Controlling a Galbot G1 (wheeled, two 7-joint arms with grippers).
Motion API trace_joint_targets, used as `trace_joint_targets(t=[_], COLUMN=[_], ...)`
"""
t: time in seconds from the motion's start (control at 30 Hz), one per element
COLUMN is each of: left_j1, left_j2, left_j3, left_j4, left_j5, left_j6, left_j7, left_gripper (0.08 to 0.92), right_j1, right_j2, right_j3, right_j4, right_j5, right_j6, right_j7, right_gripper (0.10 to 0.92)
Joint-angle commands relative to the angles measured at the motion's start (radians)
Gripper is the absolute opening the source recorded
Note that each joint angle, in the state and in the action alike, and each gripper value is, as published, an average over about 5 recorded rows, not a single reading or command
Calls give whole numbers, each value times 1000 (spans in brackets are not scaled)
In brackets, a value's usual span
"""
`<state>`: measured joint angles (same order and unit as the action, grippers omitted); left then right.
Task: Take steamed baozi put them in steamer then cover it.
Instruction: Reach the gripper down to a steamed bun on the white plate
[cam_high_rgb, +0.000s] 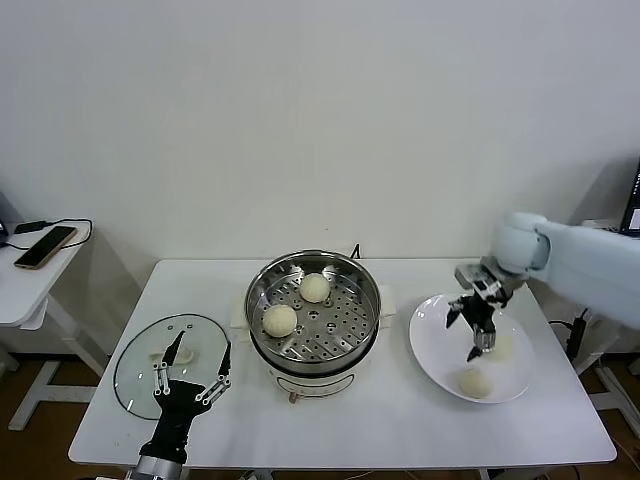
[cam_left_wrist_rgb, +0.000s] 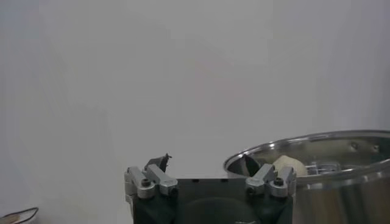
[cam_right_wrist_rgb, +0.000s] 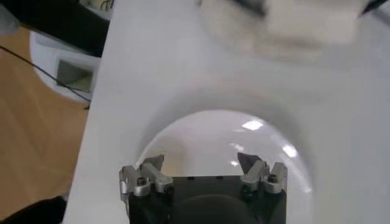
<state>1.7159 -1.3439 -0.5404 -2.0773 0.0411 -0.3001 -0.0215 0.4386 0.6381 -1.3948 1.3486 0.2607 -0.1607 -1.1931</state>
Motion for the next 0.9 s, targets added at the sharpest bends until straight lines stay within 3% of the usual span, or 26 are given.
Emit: trace_joint_targets(t=[0.03, 0.53, 0.9], left_j1=[4, 12, 8], left_j2=[0, 0, 4], left_j3=[-2, -10, -9], left_j4=[7, 2, 2], left_j5=[2, -7, -10], left_j6=[-2, 5, 6], left_j7=[0, -1, -4], left_gripper=[823, 823, 823], right_j1=[-186, -218, -124], right_j2=[-48, -20, -27], right_j3=[88, 111, 112], right_j4=[-55, -96, -69], right_j5=[-74, -91, -72], right_j6=[14, 4, 19], right_j7=[4, 22, 12], right_gripper=[823, 821, 668])
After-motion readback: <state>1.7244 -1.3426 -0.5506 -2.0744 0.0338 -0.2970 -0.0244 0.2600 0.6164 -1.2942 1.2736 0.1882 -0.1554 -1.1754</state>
